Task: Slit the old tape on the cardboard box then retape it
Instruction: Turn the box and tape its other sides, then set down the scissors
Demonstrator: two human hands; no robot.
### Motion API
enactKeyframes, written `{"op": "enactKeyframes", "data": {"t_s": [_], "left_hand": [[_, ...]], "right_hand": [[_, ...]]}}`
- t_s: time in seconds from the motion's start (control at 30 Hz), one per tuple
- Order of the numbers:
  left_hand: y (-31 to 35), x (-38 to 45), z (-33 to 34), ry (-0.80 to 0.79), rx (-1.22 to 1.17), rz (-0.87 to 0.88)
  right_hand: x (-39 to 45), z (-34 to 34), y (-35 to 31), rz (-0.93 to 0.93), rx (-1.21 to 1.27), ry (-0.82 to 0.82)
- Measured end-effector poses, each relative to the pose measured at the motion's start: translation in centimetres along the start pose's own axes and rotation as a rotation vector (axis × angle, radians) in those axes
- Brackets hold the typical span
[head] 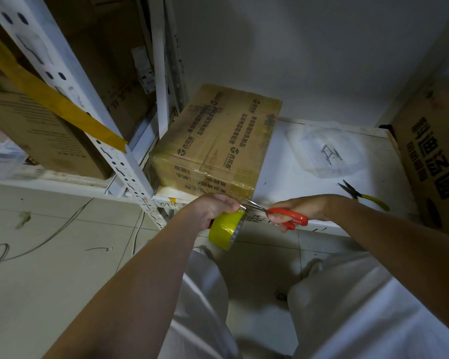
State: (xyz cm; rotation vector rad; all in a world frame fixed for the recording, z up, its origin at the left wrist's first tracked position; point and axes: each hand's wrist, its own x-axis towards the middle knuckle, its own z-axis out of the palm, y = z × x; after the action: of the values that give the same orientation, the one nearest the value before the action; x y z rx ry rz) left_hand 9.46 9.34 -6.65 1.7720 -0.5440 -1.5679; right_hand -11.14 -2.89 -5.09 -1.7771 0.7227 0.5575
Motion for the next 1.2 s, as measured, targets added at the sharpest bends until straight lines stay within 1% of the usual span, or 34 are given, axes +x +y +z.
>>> {"op": "enactKeyframes", "data": {"t_s": [0.1,0.27,0.47,0.67,0.73,0.77,0.83,0.9,1.0,1.07,1.13,1.2], "left_hand": [[-0.1,0.2,-0.1,-0.003,0.000,0.012],[-0.1,0.2,-0.1,0.001,0.003,0.016],[-0.1,0.3,-0.1,0.010,0.008,0.019],[-0.2,0.5,-0.3,0.048,0.045,0.026],[-0.5,0.9,-0.3,0.056,0.109,0.074],[-0.7,0.9,-0.4,0.058,0.137,0.093],[-0.9,0.8,-0.4,0.076,0.184,0.103],[-0.9,0.5,-0.5,0.097,0.218,0.092],[-1.0,0.3,-0.7,0.133,0.206,0.063],[-1.2,0.2,-1.3,0.161,0.161,0.042],[-1.6,0.3,-1.7,0.172,0.128,0.020],[-1.9,0.1,-1.8,0.166,0.101,0.004]], "right_hand": [[0.4,0.0,-0.9,-0.035,0.023,-0.009],[1.1,0.3,-2.4,-0.048,0.043,0.040],[2.2,0.4,-0.8,-0.072,0.204,0.121],[1.5,1.0,-1.3,-0.108,0.091,0.206],[1.1,1.3,-1.5,-0.085,0.000,0.233],[1.1,1.4,-1.6,-0.060,-0.104,0.260],[1.2,1.6,-1.6,-0.009,-0.400,0.331],[1.2,1.7,-1.1,0.017,-0.589,0.341],[0.3,1.1,0.4,0.086,-0.696,0.281],[-0.7,0.3,1.5,0.134,-0.789,0.284],[-1.7,-0.7,2.6,0.204,-0.860,0.369],[-2.1,-1.4,3.8,0.296,-0.872,0.516]]}}
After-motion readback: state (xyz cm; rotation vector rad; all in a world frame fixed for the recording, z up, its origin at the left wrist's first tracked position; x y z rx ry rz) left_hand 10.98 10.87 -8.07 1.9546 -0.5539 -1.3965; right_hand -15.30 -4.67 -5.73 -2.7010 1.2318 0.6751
